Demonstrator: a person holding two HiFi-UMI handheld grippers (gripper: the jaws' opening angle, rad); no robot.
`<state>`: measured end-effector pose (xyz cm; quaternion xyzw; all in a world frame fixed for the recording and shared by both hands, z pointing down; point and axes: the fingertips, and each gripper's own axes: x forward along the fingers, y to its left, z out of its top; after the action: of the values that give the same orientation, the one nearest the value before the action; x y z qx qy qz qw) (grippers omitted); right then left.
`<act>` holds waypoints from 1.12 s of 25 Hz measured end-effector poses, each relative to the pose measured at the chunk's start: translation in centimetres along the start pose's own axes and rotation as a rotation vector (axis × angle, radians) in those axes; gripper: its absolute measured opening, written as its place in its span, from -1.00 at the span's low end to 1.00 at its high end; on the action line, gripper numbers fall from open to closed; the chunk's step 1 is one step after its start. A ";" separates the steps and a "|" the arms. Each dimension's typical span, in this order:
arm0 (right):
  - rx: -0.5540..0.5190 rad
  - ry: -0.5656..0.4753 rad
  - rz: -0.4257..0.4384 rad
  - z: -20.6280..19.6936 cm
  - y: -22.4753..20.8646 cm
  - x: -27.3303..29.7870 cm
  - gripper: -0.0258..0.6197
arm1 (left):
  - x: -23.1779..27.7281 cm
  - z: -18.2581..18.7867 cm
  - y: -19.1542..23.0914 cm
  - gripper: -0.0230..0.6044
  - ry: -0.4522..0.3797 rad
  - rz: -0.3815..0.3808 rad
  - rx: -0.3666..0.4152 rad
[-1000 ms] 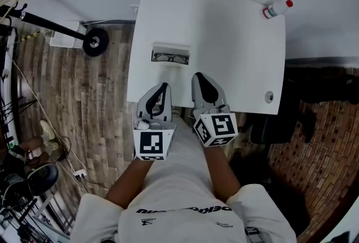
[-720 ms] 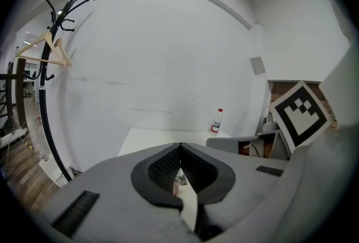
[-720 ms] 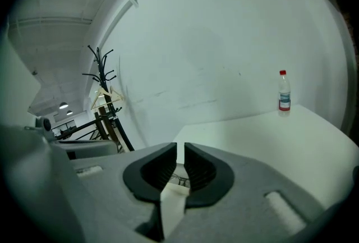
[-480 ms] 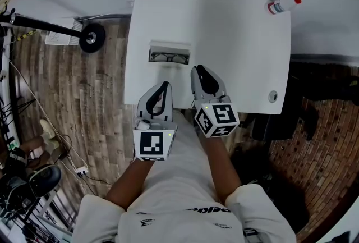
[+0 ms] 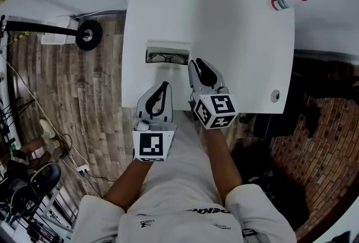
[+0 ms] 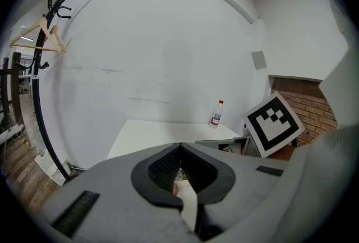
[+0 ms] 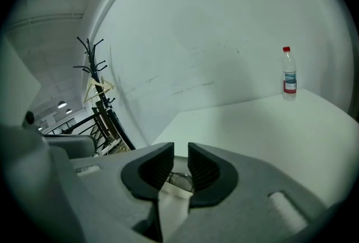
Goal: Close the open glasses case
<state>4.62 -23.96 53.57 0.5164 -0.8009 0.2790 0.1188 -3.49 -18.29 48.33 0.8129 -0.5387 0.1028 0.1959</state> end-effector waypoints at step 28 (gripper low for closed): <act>0.061 0.114 0.018 -3.3 -3.3 6.2 -0.71 | 2.9 -2.6 0.1 -0.93 0.071 -0.048 -0.042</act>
<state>4.56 -27.83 60.32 0.4959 -0.7885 0.3333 0.1459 -2.30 -19.56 51.81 0.8170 -0.5140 0.1159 0.2343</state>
